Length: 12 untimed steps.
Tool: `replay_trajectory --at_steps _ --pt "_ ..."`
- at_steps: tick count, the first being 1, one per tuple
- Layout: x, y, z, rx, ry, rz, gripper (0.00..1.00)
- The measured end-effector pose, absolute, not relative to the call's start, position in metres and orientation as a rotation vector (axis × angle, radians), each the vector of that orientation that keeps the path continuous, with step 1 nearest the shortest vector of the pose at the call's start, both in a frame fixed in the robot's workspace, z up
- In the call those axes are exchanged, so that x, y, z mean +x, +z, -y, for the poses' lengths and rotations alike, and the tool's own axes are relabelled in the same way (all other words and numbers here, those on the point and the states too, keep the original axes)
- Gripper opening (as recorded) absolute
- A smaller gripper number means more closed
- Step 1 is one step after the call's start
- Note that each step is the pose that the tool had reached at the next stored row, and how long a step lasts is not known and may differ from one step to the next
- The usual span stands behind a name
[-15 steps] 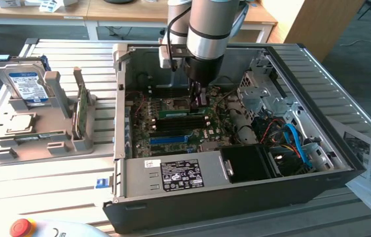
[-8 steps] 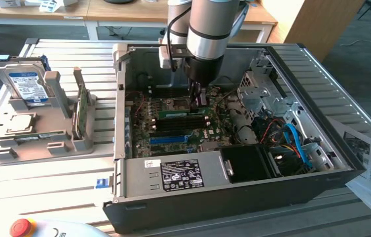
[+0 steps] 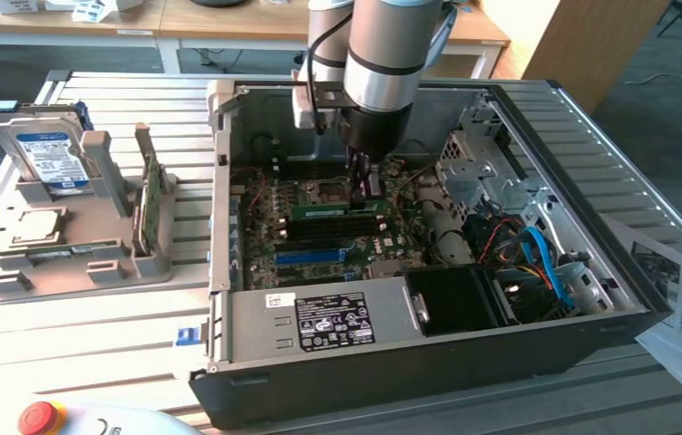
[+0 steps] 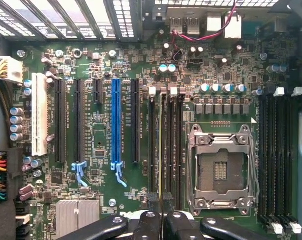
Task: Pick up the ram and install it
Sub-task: 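Insert the ram into the slot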
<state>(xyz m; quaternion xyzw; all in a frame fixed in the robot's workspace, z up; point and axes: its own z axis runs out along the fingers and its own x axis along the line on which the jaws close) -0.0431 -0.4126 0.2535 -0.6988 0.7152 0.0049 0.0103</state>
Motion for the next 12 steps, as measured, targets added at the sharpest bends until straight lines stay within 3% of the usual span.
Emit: replay_trajectory --at_steps 12 --pt "-0.0432 0.2493 0.4142 -2.181 0.015 -2.232 0.12"
